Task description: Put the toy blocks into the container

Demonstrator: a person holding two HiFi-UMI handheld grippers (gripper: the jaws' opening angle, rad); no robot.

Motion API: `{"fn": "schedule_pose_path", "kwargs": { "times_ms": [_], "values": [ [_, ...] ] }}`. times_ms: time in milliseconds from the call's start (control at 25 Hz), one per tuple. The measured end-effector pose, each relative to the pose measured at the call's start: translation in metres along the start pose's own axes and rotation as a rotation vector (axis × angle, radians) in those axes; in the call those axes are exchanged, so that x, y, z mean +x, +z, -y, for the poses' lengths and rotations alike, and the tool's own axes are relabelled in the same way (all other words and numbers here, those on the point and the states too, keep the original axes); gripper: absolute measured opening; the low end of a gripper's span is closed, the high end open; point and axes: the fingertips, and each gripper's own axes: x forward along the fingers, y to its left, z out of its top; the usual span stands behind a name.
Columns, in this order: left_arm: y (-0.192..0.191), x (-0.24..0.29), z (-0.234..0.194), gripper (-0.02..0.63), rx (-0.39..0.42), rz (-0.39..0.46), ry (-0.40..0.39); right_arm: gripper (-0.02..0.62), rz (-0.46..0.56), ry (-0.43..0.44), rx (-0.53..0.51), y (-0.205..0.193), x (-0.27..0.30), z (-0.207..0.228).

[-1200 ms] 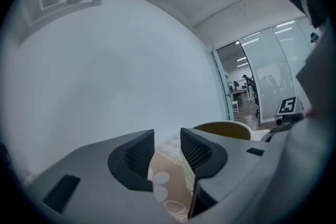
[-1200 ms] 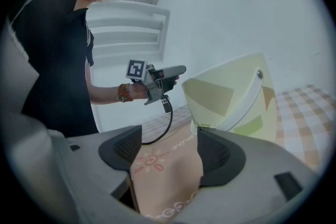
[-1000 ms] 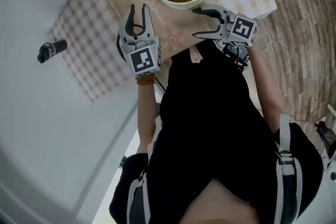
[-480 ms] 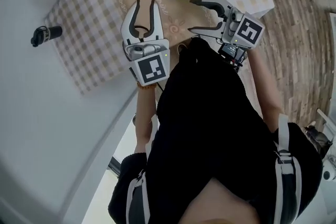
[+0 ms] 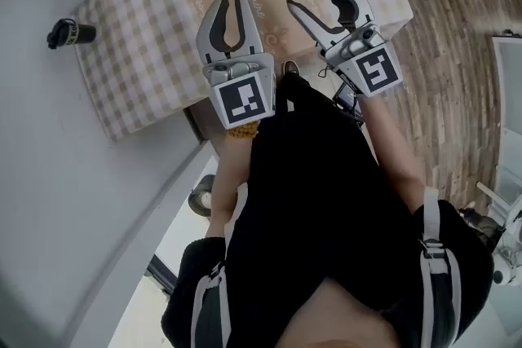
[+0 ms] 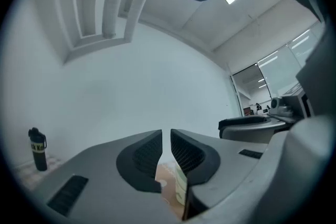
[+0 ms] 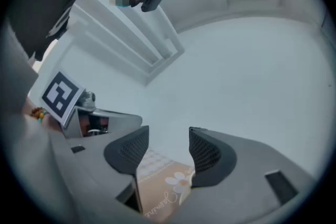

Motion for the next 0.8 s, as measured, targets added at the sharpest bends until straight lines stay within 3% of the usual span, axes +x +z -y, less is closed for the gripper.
{"fn": "schedule_pose_path", "kwargs": {
  "times_ms": [80,120,240,320,400,560,800],
  "values": [
    [-0.022,-0.004,0.002,0.051,-0.018,-0.035,0.012,0.235,-0.019,-0.08,0.006,-0.01,-0.006,0.002],
    [-0.031,-0.005,0.006,0.049,-0.015,-0.044,0.011,0.193,-0.034,-0.103,0.014,-0.016,-0.009,0.003],
    [-0.056,-0.007,0.017,0.043,0.029,-0.062,0.01,0.149,-0.073,-0.147,0.033,-0.037,-0.017,0.004],
    [-0.071,-0.008,0.022,0.002,0.054,-0.083,0.015,0.073,-0.101,-0.209,0.029,-0.051,-0.023,0.011],
    [-0.086,-0.007,0.026,0.002,0.052,-0.11,0.018,0.002,-0.127,-0.25,0.037,-0.066,-0.028,0.018],
    [-0.11,-0.005,0.03,0.002,-0.013,-0.171,0.046,0.0,-0.176,-0.188,0.132,-0.096,-0.025,0.019],
    [-0.143,0.012,0.056,0.002,0.062,-0.24,0.021,0.0,-0.234,-0.13,0.181,-0.13,-0.018,0.027]
  ]
}}
